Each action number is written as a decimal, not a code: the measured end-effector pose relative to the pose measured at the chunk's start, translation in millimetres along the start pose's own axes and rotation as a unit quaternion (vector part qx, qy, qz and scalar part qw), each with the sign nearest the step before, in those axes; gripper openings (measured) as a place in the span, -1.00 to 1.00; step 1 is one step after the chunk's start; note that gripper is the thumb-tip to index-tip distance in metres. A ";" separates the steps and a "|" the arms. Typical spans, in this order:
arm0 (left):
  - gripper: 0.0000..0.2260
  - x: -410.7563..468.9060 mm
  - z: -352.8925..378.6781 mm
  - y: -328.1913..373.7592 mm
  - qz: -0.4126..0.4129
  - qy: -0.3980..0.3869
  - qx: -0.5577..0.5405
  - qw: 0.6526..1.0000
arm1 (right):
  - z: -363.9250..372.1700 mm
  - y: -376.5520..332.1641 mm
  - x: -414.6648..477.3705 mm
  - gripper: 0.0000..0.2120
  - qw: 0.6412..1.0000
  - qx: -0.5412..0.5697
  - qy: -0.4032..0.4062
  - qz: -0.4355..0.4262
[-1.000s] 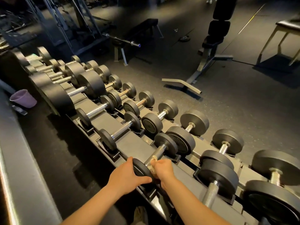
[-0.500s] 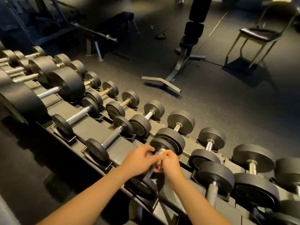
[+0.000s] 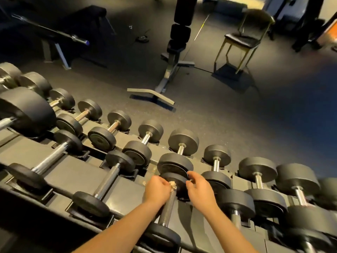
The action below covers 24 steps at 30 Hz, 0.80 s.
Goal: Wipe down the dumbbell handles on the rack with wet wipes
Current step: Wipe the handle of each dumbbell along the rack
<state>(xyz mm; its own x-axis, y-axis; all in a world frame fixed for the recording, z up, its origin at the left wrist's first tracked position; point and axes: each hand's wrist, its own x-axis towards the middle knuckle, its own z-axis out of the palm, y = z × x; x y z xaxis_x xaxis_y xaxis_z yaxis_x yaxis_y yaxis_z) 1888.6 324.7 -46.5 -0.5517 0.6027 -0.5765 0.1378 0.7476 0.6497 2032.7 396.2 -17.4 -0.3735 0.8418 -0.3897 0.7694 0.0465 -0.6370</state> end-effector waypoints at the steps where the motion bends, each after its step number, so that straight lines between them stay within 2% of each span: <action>1: -0.76 5.5 1.9 -0.3 -0.017 -0.012 -0.009 1.000 | 5.5 -1.1 1.4 -0.63 1.000 -0.015 -0.008 -0.010; 4: -0.94 16.9 3.2 3.4 -0.089 -0.031 -0.084 0.992 | 11.0 1.4 2.2 -0.62 0.999 -0.032 -0.002 -0.025; 8: -0.83 23.3 2.8 3.5 -0.173 -0.057 -0.210 0.961 | 2.1 -2.7 0.5 -0.63 1.000 -0.005 -0.019 -0.008; 10: -0.81 22.3 3.6 2.3 -0.218 -0.093 -0.287 0.928 | 0.5 -4.2 0.4 -0.63 1.000 -0.002 -0.023 -0.006; 12: -0.80 20.7 4.3 2.5 -0.258 -0.161 -0.358 0.883 | 1.5 -3.8 1.3 -0.64 1.000 -0.001 -0.022 -0.006; 14: -0.78 18.4 2.8 2.2 -0.282 -0.228 -0.387 0.848 | 1.9 -3.3 1.3 -0.65 1.000 0.000 -0.024 -0.012; 16: -0.74 16.0 1.6 1.3 -0.287 -0.271 -0.391 0.831 | -0.4 -3.6 1.5 -0.65 0.999 0.003 -0.032 -0.008; 18: -0.78 11.7 -0.5 0.3 -0.264 -0.272 -0.373 0.847 | -2.4 -2.7 2.4 -0.65 0.999 0.008 -0.038 -0.003; 19: -0.81 10.5 0.2 -1.8 -0.241 -0.238 -0.359 0.870 | -2.6 -1.1 2.4 -0.65 0.999 0.012 -0.040 -0.003; 20: -0.84 11.1 1.0 -4.9 -0.201 -0.182 -0.321 0.908 | -2.4 0.4 2.6 -0.65 0.999 0.012 -0.039 -0.003; 22: -0.92 7.2 -0.2 -6.4 -0.065 -0.075 -0.139 0.985 | -1.1 3.5 3.7 -0.65 0.999 0.010 -0.036 -0.016; 23: -0.88 2.8 -0.3 -3.7 0.013 -0.042 -0.035 0.998 | 0.0 5.3 4.3 -0.65 0.999 0.010 -0.034 -0.022; 24: -0.86 -2.7 0.8 0.1 0.081 -0.019 0.053 0.995 | 0.5 6.2 3.9 -0.66 0.999 0.011 -0.033 -0.024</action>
<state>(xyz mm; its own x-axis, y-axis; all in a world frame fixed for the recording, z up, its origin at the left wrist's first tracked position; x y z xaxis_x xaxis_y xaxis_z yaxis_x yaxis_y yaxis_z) 1890.7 323.3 -45.3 -0.4836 0.7258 -0.4892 0.3097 0.6647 0.6799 2035.7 399.5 -23.1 -0.4437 0.8017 -0.4004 0.7382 0.0737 -0.6705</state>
